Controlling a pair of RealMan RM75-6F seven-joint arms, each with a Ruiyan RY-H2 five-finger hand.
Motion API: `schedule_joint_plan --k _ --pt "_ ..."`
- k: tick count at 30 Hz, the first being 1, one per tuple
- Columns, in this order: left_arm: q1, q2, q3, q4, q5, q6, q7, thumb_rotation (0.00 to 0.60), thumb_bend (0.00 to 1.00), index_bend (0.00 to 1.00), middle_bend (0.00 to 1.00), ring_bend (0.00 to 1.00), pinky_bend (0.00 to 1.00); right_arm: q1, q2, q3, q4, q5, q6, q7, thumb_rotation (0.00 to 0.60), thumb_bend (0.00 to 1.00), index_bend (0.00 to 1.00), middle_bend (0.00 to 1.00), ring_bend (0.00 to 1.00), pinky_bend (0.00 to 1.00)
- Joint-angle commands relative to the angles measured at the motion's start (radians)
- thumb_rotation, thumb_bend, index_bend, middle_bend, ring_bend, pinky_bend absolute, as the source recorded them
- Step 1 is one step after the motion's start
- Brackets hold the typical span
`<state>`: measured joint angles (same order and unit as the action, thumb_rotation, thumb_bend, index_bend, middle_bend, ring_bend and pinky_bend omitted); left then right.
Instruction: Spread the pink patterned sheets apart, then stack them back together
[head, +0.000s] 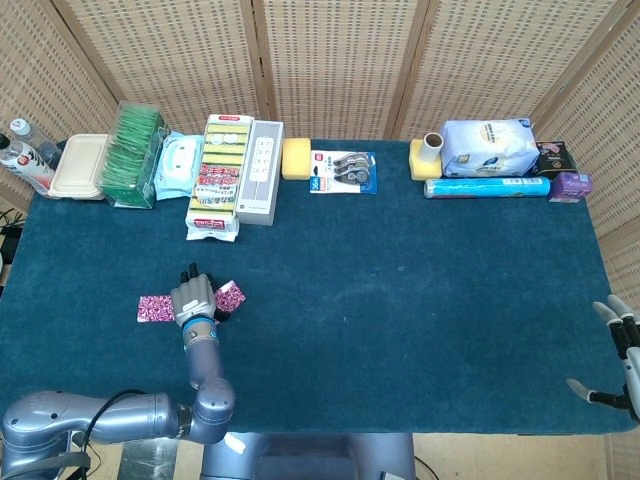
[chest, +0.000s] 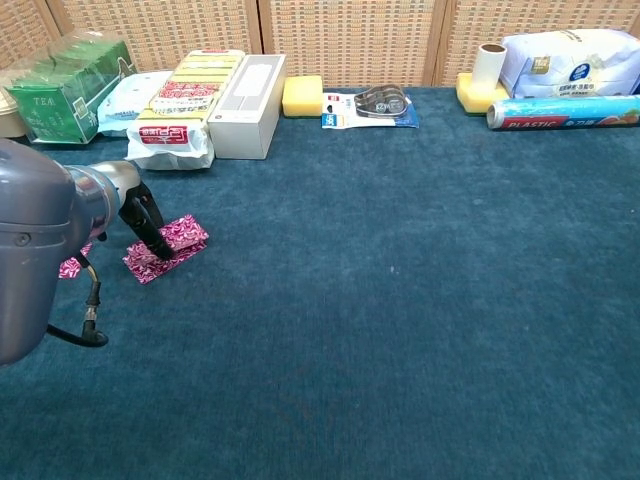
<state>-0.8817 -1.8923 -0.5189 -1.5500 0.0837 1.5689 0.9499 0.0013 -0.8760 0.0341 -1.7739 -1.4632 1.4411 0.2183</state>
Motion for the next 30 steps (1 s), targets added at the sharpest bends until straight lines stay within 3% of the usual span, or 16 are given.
schedule_joint_plan --k 1,8,30 --pt "0.004 0.001 -0.001 -0.006 0.004 -0.002 0.004 0.600 0.18 0.50 0.00 0.00 0.25 0.000 0.000 0.000 0.001 0.000 0.000 0.000 0.600 0.00 0.07 0.00 0.00 0.00" --pt "0.014 0.004 -0.003 -0.020 0.011 -0.005 0.013 0.600 0.14 0.40 0.00 0.00 0.25 0.000 -0.001 -0.001 -0.001 -0.002 0.000 -0.002 0.600 0.00 0.07 0.00 0.00 0.00" --pt "0.039 0.020 -0.009 -0.019 0.014 -0.016 0.049 0.600 0.13 0.33 0.00 0.00 0.25 -0.002 0.002 0.000 -0.003 0.002 0.006 0.001 0.600 0.00 0.07 0.00 0.00 0.00"
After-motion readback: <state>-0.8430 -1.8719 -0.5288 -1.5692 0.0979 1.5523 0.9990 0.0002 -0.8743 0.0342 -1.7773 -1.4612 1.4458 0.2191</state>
